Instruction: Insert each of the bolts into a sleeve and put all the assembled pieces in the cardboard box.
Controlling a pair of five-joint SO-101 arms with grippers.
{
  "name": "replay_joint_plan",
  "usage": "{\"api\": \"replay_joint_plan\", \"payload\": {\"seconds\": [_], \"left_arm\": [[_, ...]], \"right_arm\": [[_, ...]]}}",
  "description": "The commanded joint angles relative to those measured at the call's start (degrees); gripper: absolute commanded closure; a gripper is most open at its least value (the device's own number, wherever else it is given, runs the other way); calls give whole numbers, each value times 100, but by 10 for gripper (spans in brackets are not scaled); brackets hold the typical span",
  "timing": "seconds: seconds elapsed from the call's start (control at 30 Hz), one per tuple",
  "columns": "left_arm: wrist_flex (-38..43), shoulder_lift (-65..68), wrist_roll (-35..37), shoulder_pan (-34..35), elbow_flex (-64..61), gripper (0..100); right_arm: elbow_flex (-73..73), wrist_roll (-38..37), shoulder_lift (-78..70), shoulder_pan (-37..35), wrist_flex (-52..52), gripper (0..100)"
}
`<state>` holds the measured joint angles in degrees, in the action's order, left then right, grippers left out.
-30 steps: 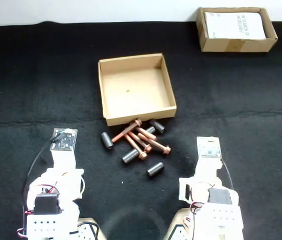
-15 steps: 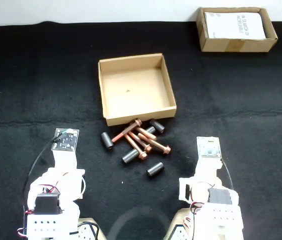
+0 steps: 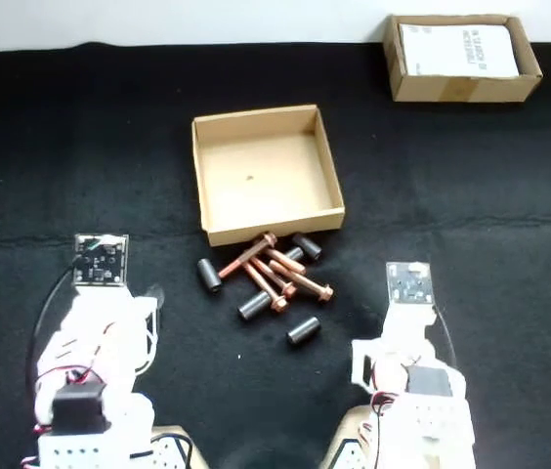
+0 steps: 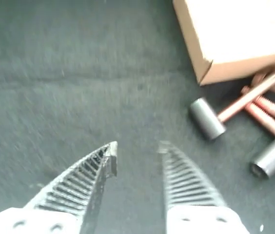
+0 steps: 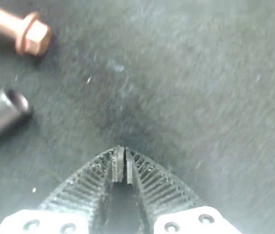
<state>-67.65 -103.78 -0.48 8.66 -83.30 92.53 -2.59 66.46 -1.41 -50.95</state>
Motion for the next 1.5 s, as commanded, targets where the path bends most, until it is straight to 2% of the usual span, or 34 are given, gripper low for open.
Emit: {"api": "replay_joint_plan", "payload": {"seconds": [0.0, 0.2, 0.4, 0.47, 0.57, 0.67, 0.83, 1.0, 1.17, 1.33, 1.47], "left_arm": [[-404, -13, 70, 40, 708, 766], [-721, 215, 510, 40, 1437, 766], [-809, 2026, 905, -4, 2703, 763], [-1222, 2782, 958, -242, 3363, 763], [-2286, 3855, 1152, -813, 4488, 762], [-3314, 4866, 1670, -1490, 5560, 762], [-3367, 5455, 2207, -1991, 6000, 765], [-3367, 5499, 2207, -2246, 5587, 765], [-3367, 5499, 2180, -2211, 5130, 764], [-3323, 5516, 2163, -2220, 4813, 762], [-2927, 5516, 2163, -2211, 4435, 762]], "right_arm": [[-523, -62, -13, 189, 198, 989], [-2176, -62, -40, 92, -171, 989], [-4382, -26, -66, -576, -1446, 991], [-4971, -26, -66, -875, -2132, 991], [-5842, -9, -66, -1226, -2976, 991], [-6466, 457, -110, -1323, -3758, 991], [-6826, 879, -497, -1323, -5015, 991], [-6149, 1064, -514, -1552, -4998, 991], [-5657, 1952, -532, -2105, -4479, 989], [-4998, 2004, -541, -2141, -3618, 989], [-4312, 1978, -655, -2563, -3064, 989]]}}
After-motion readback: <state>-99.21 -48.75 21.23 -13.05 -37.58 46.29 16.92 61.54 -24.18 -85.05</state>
